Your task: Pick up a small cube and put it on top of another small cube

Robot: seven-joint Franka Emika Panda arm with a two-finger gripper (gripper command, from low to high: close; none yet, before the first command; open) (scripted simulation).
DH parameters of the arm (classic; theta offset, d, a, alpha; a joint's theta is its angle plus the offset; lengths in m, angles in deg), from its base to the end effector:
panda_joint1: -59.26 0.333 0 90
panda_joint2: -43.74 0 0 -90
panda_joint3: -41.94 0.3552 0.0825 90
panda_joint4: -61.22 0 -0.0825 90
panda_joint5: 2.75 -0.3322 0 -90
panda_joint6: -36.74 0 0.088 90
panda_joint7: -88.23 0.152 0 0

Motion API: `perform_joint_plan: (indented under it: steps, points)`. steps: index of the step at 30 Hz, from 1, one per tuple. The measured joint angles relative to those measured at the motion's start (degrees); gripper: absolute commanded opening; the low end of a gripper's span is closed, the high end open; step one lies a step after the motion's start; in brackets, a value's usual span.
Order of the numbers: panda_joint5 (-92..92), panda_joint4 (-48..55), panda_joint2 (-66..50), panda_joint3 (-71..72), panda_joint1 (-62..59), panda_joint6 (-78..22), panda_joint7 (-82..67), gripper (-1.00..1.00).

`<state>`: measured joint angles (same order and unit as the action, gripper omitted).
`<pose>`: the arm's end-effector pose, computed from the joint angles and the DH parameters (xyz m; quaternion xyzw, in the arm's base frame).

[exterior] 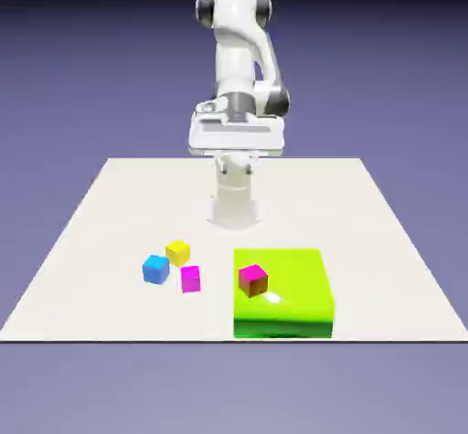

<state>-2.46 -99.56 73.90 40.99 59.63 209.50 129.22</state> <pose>0.3660 -0.0037 0.4742 -0.8730 0.3295 -0.3363 0.1271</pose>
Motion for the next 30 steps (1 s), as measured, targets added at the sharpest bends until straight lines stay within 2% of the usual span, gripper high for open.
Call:
perform_joint_plan:
  steps: [16,18,24,25,27,30]
  points:
    - [3.76,2.93,-33.21,-12.54,-4.70,-16.45,-19.36,0.00]
    - [3.78,2.94,-33.35,-12.59,-4.32,-16.52,-19.44,0.00]
    - [-0.57,4.43,-45.79,-7.96,-8.02,-5.63,-22.44,0.00]
    - [-1.22,4.65,-47.65,-7.27,-8.58,-4.00,-22.89,-1.00]
    - [-1.21,4.65,-47.65,-7.27,-8.58,-4.01,-22.88,-1.00]
    - [0.97,3.91,-41.43,-9.57,-6.71,-9.47,-21.37,-1.00]
